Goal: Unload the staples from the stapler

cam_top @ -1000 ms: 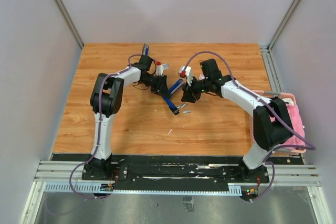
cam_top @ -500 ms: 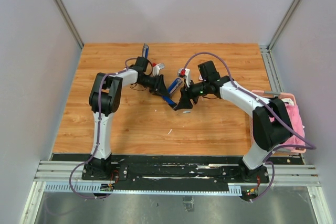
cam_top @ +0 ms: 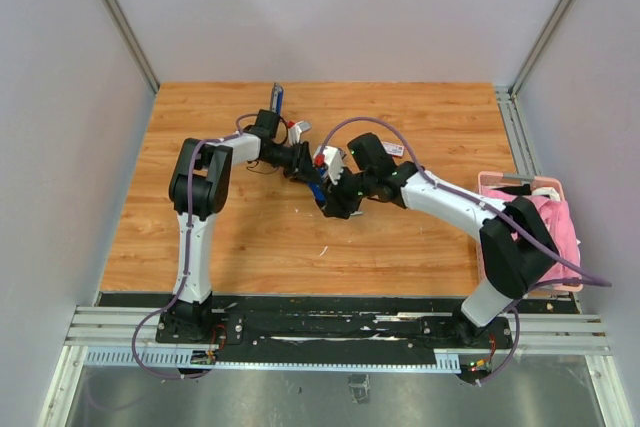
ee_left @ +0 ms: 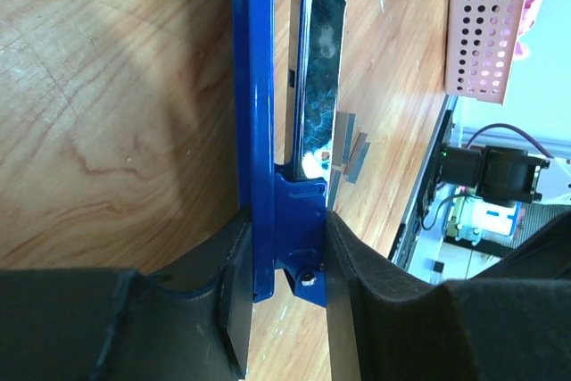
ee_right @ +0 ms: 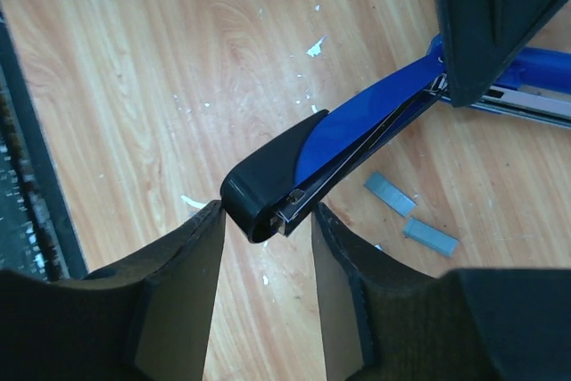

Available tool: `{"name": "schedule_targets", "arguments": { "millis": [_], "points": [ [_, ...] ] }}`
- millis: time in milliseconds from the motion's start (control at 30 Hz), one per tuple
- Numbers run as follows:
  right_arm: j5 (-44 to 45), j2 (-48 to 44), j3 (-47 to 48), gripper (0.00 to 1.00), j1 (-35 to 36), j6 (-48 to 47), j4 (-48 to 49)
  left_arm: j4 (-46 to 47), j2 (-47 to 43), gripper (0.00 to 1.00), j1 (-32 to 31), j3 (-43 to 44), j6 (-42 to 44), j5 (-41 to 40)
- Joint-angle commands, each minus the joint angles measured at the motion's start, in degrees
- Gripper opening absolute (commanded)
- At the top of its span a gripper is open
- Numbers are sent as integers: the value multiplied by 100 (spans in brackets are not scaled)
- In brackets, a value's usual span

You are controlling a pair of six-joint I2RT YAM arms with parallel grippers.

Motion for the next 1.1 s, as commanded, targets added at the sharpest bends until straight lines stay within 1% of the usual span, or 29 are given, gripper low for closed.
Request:
{"name": "schedule_targets", "arguments": {
  "millis": [0,100,200,267,400,500,600,733,833,1000,1067],
  "points": [
    [1660,-229,-99,41,572,-244,331,230,226,12,133,-165,91,-523],
    [2298,-304,-166,39,894,-361,576,245,245,12,152,-171,58,-553],
    [2592,-239,-6,39,1164,-572,524,277,256,14,162,-196,15,-584],
    [2473,-80,211,40,1280,-622,303,274,263,15,167,-201,-20,-623],
    [1923,290,713,44,1391,-582,-54,256,265,16,169,-201,-52,-688],
    [1668,729,1170,47,1431,-546,-348,248,265,16,169,-222,-69,-744],
    [1486,1167,1667,48,1459,-486,-608,249,268,16,169,-251,-109,-764],
    [1352,1587,2079,48,1491,-331,-780,256,264,15,199,-262,-114,-708],
    [1430,1602,2211,49,1496,-262,-838,281,256,15,221,-277,-106,-632],
    [2119,1362,2558,54,1419,-128,-1173,318,247,15,226,-288,-114,-605],
    [2202,1142,2563,56,1288,3,-1197,329,237,15,230,-289,-114,-603]
  ]
}}
